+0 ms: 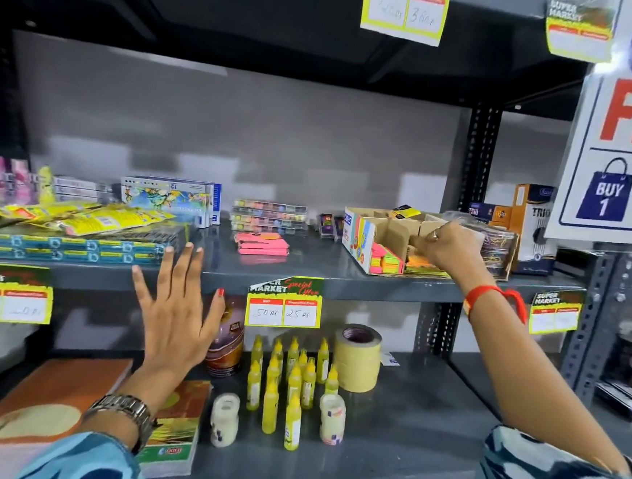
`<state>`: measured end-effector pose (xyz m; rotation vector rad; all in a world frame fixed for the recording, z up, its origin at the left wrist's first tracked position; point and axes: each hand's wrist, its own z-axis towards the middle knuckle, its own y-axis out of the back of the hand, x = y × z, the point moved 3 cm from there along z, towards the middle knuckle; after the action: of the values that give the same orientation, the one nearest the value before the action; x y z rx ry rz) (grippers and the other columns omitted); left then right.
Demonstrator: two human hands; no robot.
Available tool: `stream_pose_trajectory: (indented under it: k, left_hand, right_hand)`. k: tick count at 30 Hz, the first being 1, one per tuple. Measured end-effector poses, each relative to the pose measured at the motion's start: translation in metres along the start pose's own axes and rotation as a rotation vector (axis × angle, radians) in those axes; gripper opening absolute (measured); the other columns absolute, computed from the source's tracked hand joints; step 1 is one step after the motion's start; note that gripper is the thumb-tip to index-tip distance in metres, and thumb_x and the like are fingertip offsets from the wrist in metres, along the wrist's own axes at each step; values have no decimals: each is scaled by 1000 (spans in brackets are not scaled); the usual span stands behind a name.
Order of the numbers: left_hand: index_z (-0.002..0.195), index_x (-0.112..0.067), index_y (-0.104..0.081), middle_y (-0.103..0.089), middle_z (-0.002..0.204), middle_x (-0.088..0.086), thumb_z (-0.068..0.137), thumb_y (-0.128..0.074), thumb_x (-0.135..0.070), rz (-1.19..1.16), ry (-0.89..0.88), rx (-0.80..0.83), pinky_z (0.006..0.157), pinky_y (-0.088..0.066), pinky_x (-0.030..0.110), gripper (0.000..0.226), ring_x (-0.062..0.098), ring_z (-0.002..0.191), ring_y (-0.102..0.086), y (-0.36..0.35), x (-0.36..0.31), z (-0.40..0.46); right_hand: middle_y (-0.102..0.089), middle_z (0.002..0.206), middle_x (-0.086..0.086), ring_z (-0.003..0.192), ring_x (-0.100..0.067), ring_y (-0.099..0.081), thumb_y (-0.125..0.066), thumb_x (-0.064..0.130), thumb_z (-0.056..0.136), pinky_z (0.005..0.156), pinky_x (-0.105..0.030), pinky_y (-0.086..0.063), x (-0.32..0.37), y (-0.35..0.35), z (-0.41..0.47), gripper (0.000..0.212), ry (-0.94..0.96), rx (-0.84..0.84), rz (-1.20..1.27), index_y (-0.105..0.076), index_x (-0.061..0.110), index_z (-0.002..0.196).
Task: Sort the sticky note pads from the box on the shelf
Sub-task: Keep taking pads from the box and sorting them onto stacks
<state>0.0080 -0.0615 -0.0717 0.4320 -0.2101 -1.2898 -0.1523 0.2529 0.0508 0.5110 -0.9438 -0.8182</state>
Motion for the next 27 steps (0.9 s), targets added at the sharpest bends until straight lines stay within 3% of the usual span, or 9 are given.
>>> stream_pose_trajectory:
  k: [7,9,11,13,15,17,20,23,27]
  left_hand:
    - [143,-3,-36,-38,148,16,92,-32,-43,5,6,25,115,14,48,66,30,140,-26,1,2,0]
    - [143,-3,-36,-38,149,15,92,-32,-44,11,-4,32,115,13,49,66,29,140,-25,2,3,0]
    - [144,-3,-35,-37,150,14,92,-32,-45,14,-15,28,115,11,51,67,27,140,-24,3,5,1]
    - [145,-4,-35,-37,150,13,92,-32,-44,11,-30,17,115,7,54,66,25,140,-24,3,6,2]
    - [145,-4,-36,-37,150,12,93,-32,-44,9,-45,12,115,5,55,65,25,141,-24,3,8,4]
    - [144,-5,-36,-35,152,11,95,-27,-47,-3,-46,20,115,5,54,66,24,142,-22,3,12,6]
    - [146,-5,-34,-29,154,10,99,-18,-50,-19,-64,48,116,5,53,67,23,144,-17,2,17,4]
    - [146,-6,-34,-29,155,9,97,-29,-44,-32,-115,41,116,0,54,63,25,145,-17,-1,21,-1]
    - [146,-9,-33,-29,155,8,94,-36,-40,-55,-141,31,116,-2,53,61,24,145,-16,-1,26,-3]
  right_hand:
    - [-55,121,-31,111,-44,-50,-27,36,97,97,-48,-41,-7,-27,12,52,-41,-28,246,-54,-5,114]
    - [-47,132,-31,124,-44,-40,-25,39,95,106,-57,-30,-1,-30,8,53,-30,-153,218,-49,1,123]
    - [-41,140,-26,132,-39,-33,-31,30,97,110,-56,-19,23,-25,-8,44,104,-374,221,-44,5,131]
    - [-51,132,-22,122,-35,-45,-38,23,97,105,-48,-29,61,-23,-31,37,322,-477,238,-47,6,129]
    - [-61,118,-21,109,-34,-55,-47,19,95,94,-41,-41,102,-41,-42,33,457,-313,232,-51,5,124]
    - [-65,110,-22,102,-35,-60,-54,28,92,86,-39,-48,138,-72,-44,34,451,-29,182,-56,4,115]
    - [-59,121,-22,112,-38,-55,-57,53,84,95,-42,-48,173,-116,-43,60,315,332,122,-55,3,116]
    - [-54,130,-19,120,-40,-49,-60,63,75,101,-46,-44,194,-143,-40,74,279,417,-37,-49,9,125]
    - [-60,120,-16,112,-38,-54,-67,48,75,93,-41,-48,209,-153,-33,51,243,363,-75,-59,11,109]
